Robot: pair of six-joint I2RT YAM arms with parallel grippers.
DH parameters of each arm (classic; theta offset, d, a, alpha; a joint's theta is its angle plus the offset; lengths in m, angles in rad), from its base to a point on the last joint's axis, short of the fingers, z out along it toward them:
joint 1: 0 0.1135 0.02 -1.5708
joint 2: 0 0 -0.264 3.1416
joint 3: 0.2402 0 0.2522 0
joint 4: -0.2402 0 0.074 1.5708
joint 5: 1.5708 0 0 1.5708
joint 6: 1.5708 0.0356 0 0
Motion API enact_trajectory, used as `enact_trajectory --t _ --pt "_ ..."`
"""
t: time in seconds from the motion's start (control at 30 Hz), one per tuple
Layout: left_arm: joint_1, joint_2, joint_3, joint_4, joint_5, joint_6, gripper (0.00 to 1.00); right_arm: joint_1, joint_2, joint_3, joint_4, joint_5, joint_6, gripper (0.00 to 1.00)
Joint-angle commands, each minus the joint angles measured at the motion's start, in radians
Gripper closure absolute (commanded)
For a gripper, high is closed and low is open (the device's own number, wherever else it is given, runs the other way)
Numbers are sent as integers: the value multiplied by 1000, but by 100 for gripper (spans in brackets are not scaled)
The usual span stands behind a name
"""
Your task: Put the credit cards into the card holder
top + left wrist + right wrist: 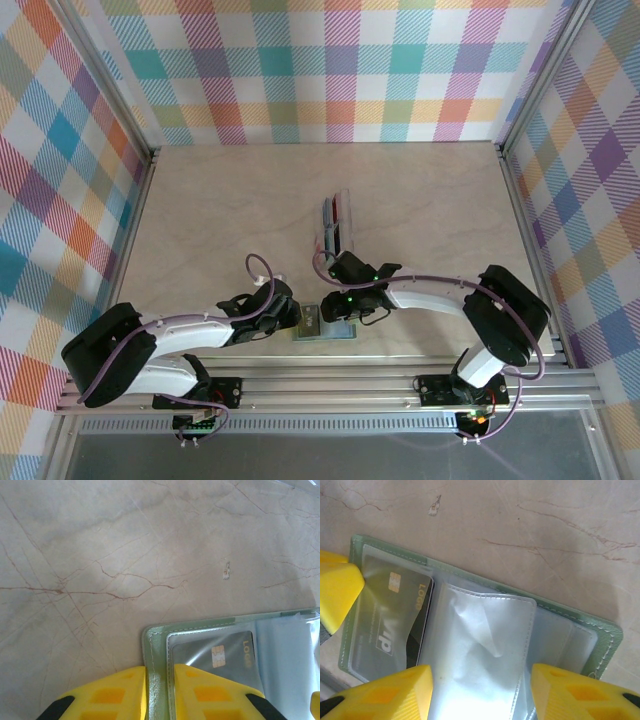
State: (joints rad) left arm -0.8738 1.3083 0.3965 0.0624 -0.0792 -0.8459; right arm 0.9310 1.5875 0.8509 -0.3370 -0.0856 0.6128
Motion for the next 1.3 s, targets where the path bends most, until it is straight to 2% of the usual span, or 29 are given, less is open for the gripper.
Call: enact_trajectory --t 0.0,0.27,0.67,0.87,1.17,1.27 --pt "-8 52 -36 6 53 -1 79 7 8 23 13 -38 -4 45" --pt "-7 61 -39 10 50 -2 79 9 -33 30 6 -30 -9 48" --pt "-8 71 -31 21 64 -5 79 11 -33 29 118 -179 2 49" --pt "-7 60 -18 9 79 -7 79 20 26 47 214 -280 17 47" --pt "21 -18 -16 -40 109 -3 70 22 104 28 360 -385 55 41" --pt "28 -61 -16 -91 83 -2 69 22 113 24 374 -388 56 40"
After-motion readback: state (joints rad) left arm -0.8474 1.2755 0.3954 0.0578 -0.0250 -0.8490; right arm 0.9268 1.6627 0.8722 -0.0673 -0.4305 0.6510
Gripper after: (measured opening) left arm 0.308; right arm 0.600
